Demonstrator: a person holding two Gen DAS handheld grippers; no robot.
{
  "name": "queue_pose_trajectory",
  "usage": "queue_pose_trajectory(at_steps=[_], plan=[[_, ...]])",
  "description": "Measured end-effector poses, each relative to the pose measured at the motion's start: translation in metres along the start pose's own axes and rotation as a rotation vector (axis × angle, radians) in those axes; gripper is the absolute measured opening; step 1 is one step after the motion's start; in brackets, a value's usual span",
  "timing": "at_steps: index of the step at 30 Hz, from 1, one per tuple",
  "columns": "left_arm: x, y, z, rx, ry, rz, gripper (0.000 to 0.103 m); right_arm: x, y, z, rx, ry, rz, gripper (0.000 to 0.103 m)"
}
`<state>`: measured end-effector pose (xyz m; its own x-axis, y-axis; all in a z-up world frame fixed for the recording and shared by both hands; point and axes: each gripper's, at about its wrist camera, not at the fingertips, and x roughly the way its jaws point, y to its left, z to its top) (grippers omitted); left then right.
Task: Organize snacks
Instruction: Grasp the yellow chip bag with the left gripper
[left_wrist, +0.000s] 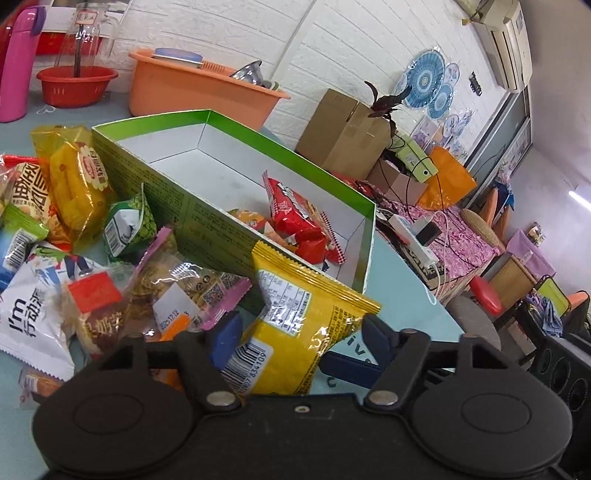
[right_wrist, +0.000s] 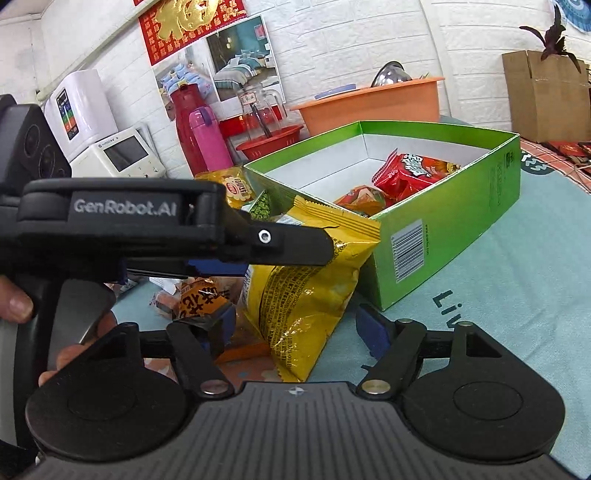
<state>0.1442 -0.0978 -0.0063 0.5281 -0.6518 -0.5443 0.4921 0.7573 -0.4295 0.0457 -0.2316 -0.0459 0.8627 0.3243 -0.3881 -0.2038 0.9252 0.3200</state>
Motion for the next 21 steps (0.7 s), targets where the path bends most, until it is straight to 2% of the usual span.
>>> queue_pose_trajectory(at_steps=[1,9,12,14,17,21], plan=[[0.001,-0.001,0.0,0.005,0.005,0.007,0.103,-0.002,-0.001,-0.001,0.0,-0.005,-0.001,0.103],[0.011,-0.01,-0.005,0.027,-0.002,0.025,0.103,0.001,-0.005,0.001,0.002,-0.001,-0.001,0.103],[0.019,-0.016,-0.007,0.054,-0.01,0.059,0.103,0.005,-0.003,0.001,-0.022,0.02,0.006,0.103],[0.024,-0.025,-0.008,0.098,0.012,0.098,0.103,0.01,-0.003,0.003,-0.02,0.045,0.019,0.087],[0.029,-0.031,-0.012,0.152,0.027,0.133,0.103,0.012,0.001,0.005,-0.022,0.052,0.009,0.082],[0.03,-0.028,-0.012,0.139,0.031,0.145,0.103,0.011,0.002,0.003,-0.023,0.047,0.006,0.077]])
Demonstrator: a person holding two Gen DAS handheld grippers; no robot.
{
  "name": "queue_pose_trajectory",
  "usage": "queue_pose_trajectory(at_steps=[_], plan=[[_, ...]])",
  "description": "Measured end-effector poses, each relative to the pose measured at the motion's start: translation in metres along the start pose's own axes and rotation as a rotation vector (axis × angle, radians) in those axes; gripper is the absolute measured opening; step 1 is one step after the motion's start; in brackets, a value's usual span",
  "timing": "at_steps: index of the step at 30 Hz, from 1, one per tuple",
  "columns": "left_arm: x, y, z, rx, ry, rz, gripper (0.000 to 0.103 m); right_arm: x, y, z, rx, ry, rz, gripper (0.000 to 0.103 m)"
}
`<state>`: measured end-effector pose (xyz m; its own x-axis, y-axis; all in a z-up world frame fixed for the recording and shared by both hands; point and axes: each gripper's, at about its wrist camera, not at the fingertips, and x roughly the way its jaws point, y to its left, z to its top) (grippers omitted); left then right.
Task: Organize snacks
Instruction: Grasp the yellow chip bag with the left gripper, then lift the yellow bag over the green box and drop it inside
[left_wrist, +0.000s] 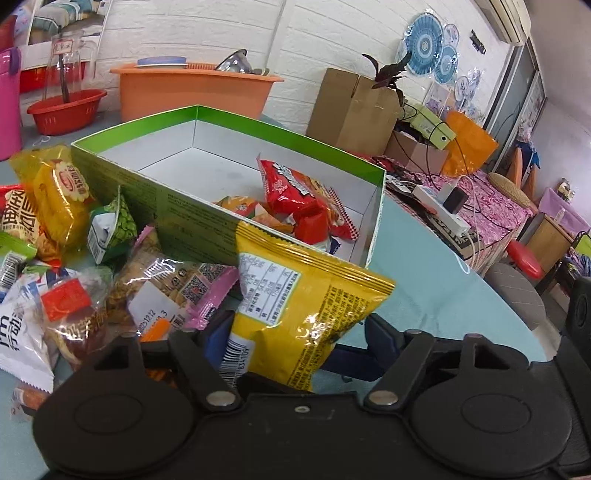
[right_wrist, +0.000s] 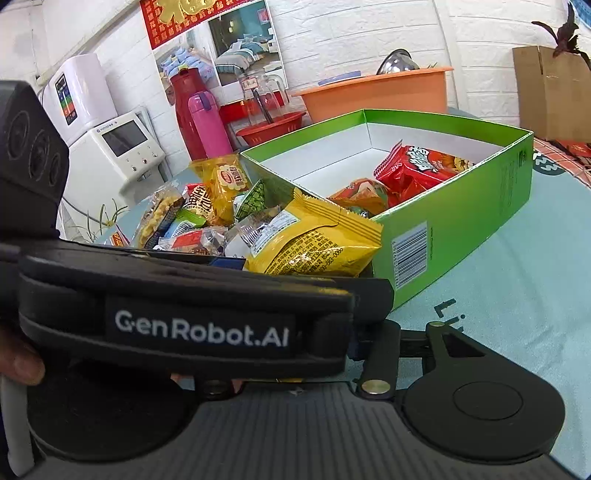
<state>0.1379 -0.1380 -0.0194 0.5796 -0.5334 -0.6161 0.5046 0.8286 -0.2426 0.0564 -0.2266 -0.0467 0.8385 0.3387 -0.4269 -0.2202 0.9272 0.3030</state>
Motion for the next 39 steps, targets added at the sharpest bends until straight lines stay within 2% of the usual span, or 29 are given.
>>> queue_pose_trajectory(at_steps=[5,26,34,39], plan=[[-0.001,-0.002,-0.001,0.003,0.004,0.024,0.103,-0.001,0.002,0.0,-0.009,-0.002,-0.005,0.075],[-0.001,-0.006,-0.003,0.0,-0.005,0.026,0.103,-0.002,0.001,0.001,-0.014,-0.004,-0.016,0.075],[-0.012,-0.005,-0.006,-0.048,-0.032,0.025,0.103,-0.006,0.007,0.003,-0.056,-0.019,-0.037,0.072],[-0.028,-0.012,-0.005,-0.06,-0.075,0.019,0.103,-0.017,0.013,0.005,-0.094,-0.055,-0.049,0.072]])
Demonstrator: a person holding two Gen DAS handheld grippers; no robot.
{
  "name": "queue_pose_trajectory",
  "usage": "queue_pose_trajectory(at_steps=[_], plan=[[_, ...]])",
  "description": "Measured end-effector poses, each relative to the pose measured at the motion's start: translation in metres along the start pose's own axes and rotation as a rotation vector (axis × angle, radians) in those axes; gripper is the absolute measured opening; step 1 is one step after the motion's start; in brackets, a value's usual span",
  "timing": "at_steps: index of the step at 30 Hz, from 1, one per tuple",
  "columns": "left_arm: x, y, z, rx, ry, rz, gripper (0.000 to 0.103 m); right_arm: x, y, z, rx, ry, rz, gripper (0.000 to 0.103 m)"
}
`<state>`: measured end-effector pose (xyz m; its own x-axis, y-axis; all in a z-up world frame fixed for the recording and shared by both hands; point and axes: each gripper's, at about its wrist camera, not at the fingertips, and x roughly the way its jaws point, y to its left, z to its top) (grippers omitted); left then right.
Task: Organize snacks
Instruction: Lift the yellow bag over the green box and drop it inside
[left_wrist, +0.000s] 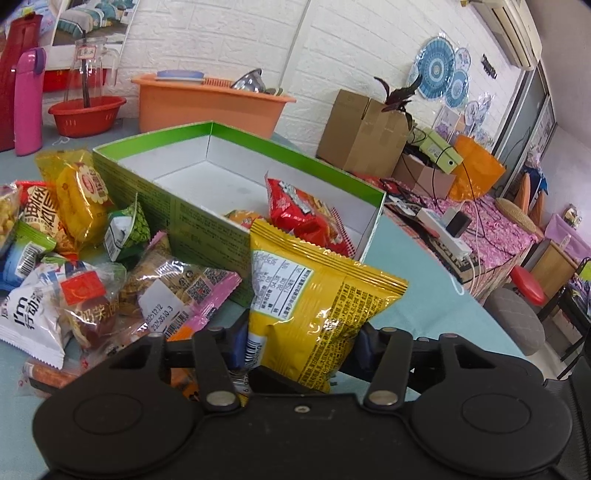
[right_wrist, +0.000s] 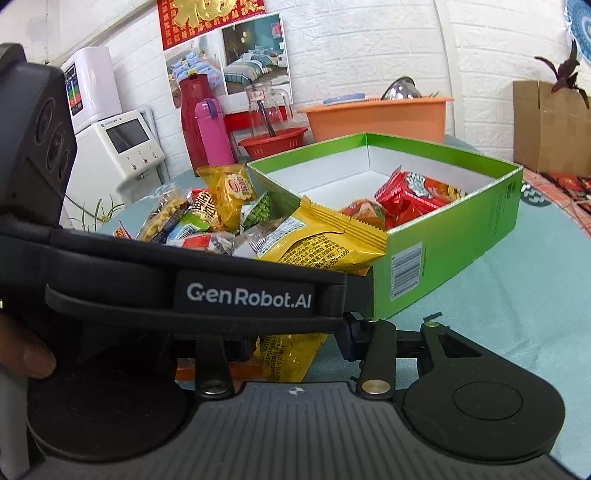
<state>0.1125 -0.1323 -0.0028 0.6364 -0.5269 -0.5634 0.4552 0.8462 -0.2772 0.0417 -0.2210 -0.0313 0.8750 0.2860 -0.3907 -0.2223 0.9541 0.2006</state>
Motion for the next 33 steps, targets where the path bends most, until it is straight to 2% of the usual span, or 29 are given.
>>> queue_pose_trajectory(at_steps=[9,18,26,33], plan=[[-0.03,-0.013,0.011,0.031,-0.102,-0.001,0.103,-0.022,0.01,0.013,-0.059,-0.102,0.007,0.072],[-0.046,-0.014,0.026,0.053,-0.184,-0.035,0.103,-0.03,0.02,0.028,-0.085,-0.187,-0.002,0.072],[-0.036,-0.013,0.043,0.082,-0.204,-0.098,0.103,-0.03,0.019,0.04,-0.103,-0.232,-0.055,0.072],[-0.015,-0.004,0.079,0.102,-0.228,-0.143,0.103,-0.013,0.007,0.06,-0.128,-0.286,-0.096,0.072]])
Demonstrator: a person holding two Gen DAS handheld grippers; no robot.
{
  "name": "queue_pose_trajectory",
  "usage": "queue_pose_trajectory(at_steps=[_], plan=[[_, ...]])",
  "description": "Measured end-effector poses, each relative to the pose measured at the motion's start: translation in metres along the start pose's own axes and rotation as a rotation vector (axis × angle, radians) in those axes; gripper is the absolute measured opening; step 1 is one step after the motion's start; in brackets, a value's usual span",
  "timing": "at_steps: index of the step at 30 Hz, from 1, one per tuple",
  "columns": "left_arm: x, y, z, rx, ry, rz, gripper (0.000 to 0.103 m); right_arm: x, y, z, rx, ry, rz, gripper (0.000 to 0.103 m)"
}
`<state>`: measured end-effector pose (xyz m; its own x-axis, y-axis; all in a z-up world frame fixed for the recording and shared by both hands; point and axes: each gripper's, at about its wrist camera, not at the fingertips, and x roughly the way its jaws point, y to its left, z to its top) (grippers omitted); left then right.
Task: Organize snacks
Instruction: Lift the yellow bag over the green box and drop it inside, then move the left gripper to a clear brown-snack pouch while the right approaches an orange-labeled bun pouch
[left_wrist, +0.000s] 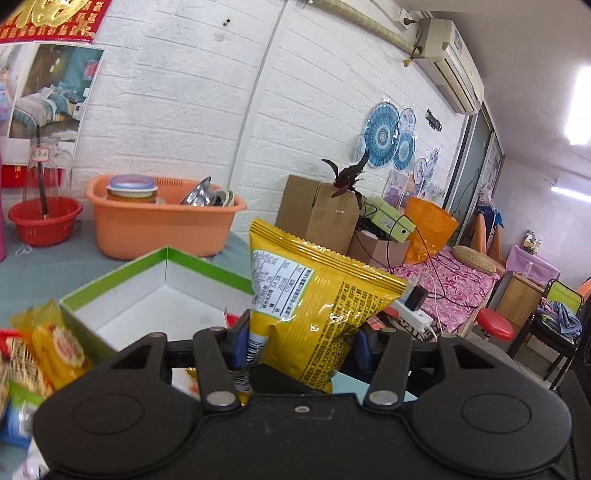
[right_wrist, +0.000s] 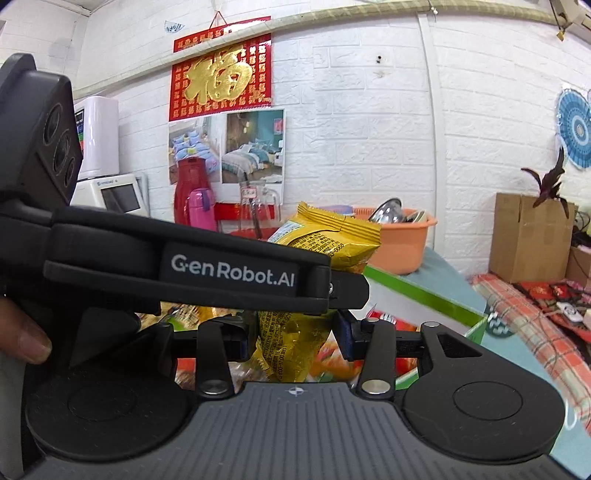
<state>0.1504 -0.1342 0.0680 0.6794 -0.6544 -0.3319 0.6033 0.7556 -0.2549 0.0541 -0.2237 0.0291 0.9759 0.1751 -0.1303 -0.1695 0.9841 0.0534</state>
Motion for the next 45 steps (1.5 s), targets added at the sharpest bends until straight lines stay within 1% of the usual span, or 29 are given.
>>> queue_pose_trajectory(at_steps=[3,6,8,11,15,16,18,19,20,22,25,29,32,34,36,40,42,45], plan=[[0.013,0.015,0.013,-0.007,-0.006,-0.018,0.103,0.017,-0.006,0.008,-0.024,-0.03,0.002,0.072],[0.032,0.033,0.023,-0.033,0.011,-0.032,0.103,0.037,-0.015,0.015,-0.013,-0.026,0.014,0.072],[0.043,0.042,0.025,-0.052,0.026,-0.027,0.103,0.052,-0.022,0.019,0.005,-0.007,0.026,0.072],[0.06,0.052,0.025,-0.045,0.046,-0.011,0.103,0.07,-0.03,0.019,0.041,0.032,0.039,0.072],[0.077,0.071,0.019,-0.089,0.083,0.008,0.103,0.092,-0.034,0.014,0.076,0.089,0.046,0.073],[0.08,0.075,0.016,-0.1,0.097,0.008,0.103,0.097,-0.035,0.012,0.08,0.104,0.05,0.076],[0.084,0.083,0.01,-0.122,0.131,0.027,0.103,0.106,-0.033,0.007,0.062,0.155,0.041,0.087],[0.084,0.086,0.006,-0.136,0.133,0.049,0.103,0.11,-0.032,0.004,0.038,0.186,0.006,0.103],[0.082,0.088,0.002,-0.147,0.119,0.073,0.103,0.111,-0.03,0.001,0.008,0.201,-0.037,0.103],[0.08,0.091,-0.002,-0.159,0.111,0.089,0.103,0.11,-0.029,-0.005,-0.04,0.201,-0.078,0.103],[0.078,0.093,-0.003,-0.192,0.133,0.086,0.103,0.103,-0.033,-0.008,-0.019,0.2,-0.066,0.103],[0.059,0.083,0.003,-0.183,0.114,0.099,0.103,0.09,-0.031,-0.003,-0.028,0.187,-0.058,0.103],[0.034,0.073,0.008,-0.19,0.108,0.113,0.103,0.069,-0.028,0.002,-0.049,0.147,-0.061,0.103],[0.017,0.067,0.009,-0.202,0.117,0.136,0.103,0.052,-0.027,0.004,-0.05,0.124,-0.045,0.103],[-0.004,0.061,0.006,-0.212,0.103,0.151,0.103,0.035,-0.026,0.005,-0.045,0.106,-0.019,0.103],[-0.049,0.052,-0.011,-0.22,0.066,0.172,0.103,0.002,-0.025,0.001,-0.02,0.094,0.037,0.103],[-0.069,0.048,-0.026,-0.227,0.053,0.174,0.103,-0.012,-0.024,-0.005,0.009,0.101,0.071,0.103],[-0.09,0.044,-0.053,-0.24,0.076,0.202,0.103,-0.025,-0.021,-0.019,0.051,0.137,0.105,0.103]])
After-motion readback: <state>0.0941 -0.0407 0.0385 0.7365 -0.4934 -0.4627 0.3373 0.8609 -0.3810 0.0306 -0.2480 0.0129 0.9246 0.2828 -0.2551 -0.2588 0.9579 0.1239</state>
